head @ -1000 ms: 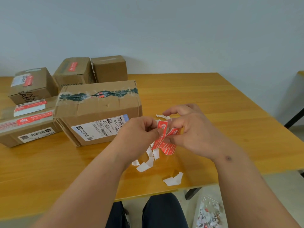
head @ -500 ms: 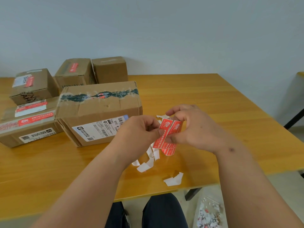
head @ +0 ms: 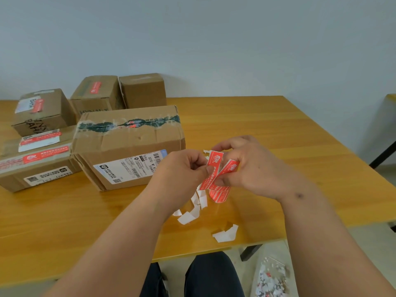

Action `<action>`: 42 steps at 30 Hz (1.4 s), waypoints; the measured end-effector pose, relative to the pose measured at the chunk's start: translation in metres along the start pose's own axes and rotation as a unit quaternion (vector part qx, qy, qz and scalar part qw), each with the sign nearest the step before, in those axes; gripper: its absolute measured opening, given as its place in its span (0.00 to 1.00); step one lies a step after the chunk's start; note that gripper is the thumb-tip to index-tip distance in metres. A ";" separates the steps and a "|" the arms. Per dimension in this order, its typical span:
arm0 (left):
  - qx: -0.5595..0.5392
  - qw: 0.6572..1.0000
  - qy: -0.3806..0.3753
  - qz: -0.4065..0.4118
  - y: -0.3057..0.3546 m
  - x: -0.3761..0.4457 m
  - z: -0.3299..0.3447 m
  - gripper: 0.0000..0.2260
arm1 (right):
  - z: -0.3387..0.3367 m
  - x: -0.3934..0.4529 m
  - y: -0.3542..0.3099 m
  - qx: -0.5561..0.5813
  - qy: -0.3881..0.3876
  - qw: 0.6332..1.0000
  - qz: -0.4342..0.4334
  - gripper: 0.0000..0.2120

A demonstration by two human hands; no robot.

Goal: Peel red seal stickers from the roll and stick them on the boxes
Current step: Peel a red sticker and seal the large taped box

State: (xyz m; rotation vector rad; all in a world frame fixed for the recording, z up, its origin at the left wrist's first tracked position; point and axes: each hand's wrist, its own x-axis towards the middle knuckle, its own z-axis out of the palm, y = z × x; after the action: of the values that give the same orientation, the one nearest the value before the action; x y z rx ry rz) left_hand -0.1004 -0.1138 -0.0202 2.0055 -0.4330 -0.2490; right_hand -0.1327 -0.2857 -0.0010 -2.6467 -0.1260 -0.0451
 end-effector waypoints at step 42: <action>0.036 0.999 0.024 -0.030 -0.005 -0.004 -0.004 0.05 | -0.001 -0.008 -0.005 -0.013 0.009 1.000 -0.011 0.06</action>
State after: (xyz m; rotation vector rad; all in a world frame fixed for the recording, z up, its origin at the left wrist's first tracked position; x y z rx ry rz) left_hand -0.1014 -0.1065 -0.0230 2.0937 -0.3559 -0.2259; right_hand -0.1410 -0.2821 0.0018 -2.6697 -0.1484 -0.0774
